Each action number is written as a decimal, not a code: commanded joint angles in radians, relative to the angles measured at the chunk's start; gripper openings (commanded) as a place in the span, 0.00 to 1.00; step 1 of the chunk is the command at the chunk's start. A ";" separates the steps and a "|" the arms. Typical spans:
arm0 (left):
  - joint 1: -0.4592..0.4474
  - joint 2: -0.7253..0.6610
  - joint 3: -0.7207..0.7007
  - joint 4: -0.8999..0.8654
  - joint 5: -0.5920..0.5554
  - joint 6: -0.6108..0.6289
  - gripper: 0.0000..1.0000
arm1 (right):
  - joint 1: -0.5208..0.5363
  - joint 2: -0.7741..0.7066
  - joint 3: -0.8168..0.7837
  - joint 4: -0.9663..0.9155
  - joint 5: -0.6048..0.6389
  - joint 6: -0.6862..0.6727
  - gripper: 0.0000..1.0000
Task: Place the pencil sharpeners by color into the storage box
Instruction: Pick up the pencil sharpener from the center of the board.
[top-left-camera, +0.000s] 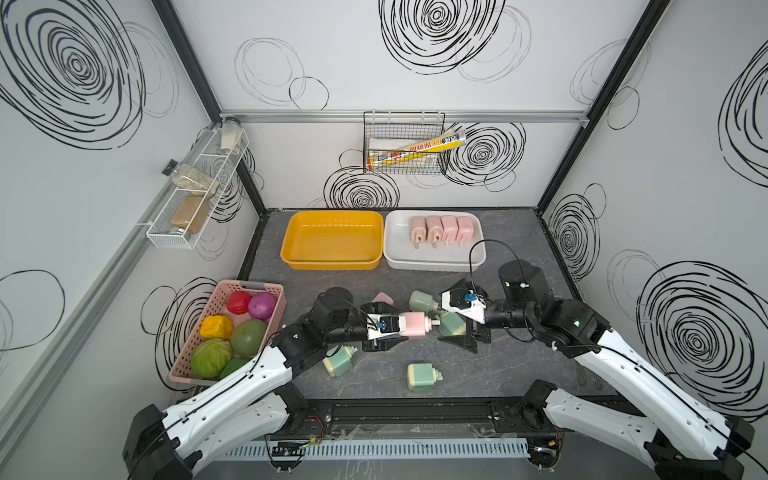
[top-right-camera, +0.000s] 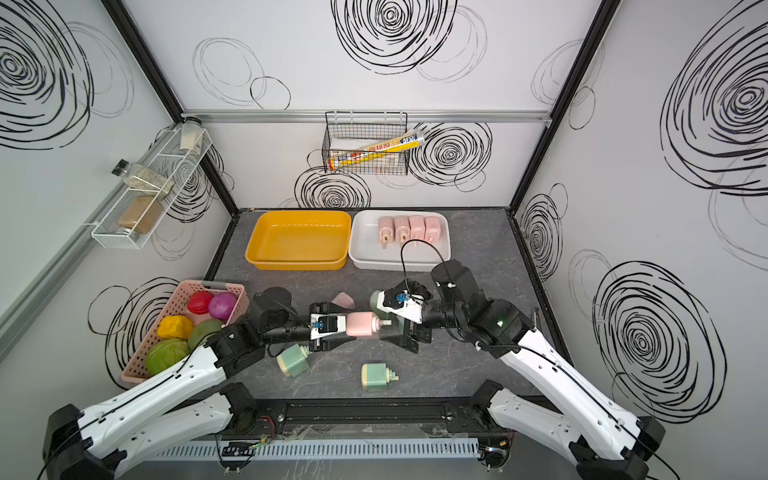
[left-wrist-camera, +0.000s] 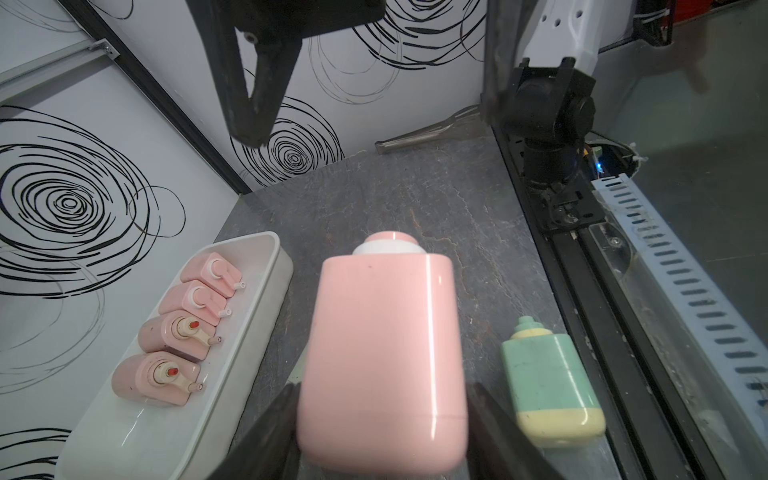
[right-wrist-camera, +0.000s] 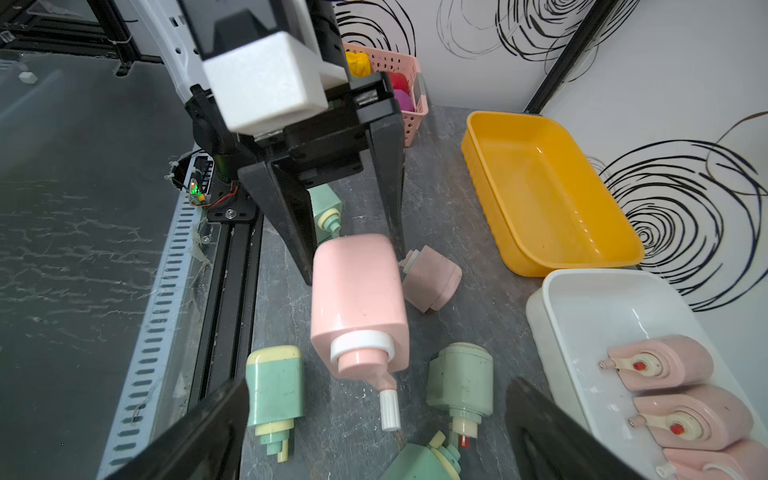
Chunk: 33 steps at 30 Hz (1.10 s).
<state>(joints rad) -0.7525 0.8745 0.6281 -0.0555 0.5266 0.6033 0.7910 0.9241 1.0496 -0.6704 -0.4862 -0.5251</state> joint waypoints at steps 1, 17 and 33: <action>-0.015 -0.011 0.021 0.058 -0.015 -0.012 0.00 | 0.039 0.041 0.024 -0.018 0.044 -0.003 0.98; -0.016 -0.050 0.002 0.064 0.002 -0.007 0.00 | 0.127 0.138 0.029 0.049 0.100 -0.026 0.96; -0.015 -0.079 -0.011 0.082 0.013 -0.010 0.00 | 0.149 0.150 0.025 0.133 0.017 -0.022 0.73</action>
<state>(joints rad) -0.7650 0.8047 0.6151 -0.0517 0.5186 0.6022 0.9329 1.0691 1.0534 -0.5671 -0.4454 -0.5472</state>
